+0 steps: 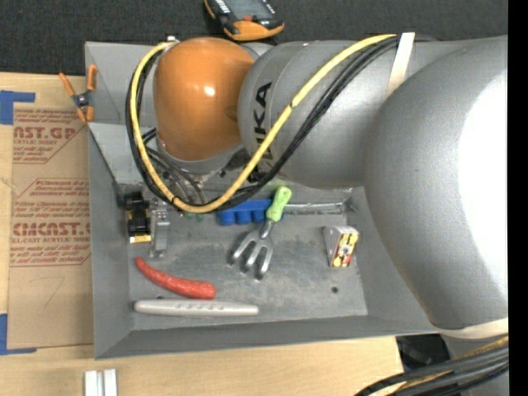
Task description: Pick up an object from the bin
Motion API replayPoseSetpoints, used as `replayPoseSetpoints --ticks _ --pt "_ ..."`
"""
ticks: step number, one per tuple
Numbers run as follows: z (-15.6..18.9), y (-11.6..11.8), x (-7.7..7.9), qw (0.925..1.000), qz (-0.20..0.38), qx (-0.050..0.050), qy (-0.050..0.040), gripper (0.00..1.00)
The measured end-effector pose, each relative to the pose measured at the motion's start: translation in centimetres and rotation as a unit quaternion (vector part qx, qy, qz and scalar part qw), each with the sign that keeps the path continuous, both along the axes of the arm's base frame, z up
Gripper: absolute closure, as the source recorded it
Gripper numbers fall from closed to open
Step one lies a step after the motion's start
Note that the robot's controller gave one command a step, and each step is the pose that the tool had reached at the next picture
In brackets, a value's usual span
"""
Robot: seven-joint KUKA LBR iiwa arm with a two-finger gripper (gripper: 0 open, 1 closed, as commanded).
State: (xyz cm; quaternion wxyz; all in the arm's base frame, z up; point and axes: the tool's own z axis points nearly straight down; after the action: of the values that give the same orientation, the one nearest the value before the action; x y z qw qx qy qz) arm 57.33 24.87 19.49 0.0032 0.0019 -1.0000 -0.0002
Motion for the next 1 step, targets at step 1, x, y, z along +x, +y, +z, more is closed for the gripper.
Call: replayPoseSetpoints --ticks 1 --pt "0.51 -0.14 0.23 1.0000 -0.001 0.001 -0.0039 0.00"
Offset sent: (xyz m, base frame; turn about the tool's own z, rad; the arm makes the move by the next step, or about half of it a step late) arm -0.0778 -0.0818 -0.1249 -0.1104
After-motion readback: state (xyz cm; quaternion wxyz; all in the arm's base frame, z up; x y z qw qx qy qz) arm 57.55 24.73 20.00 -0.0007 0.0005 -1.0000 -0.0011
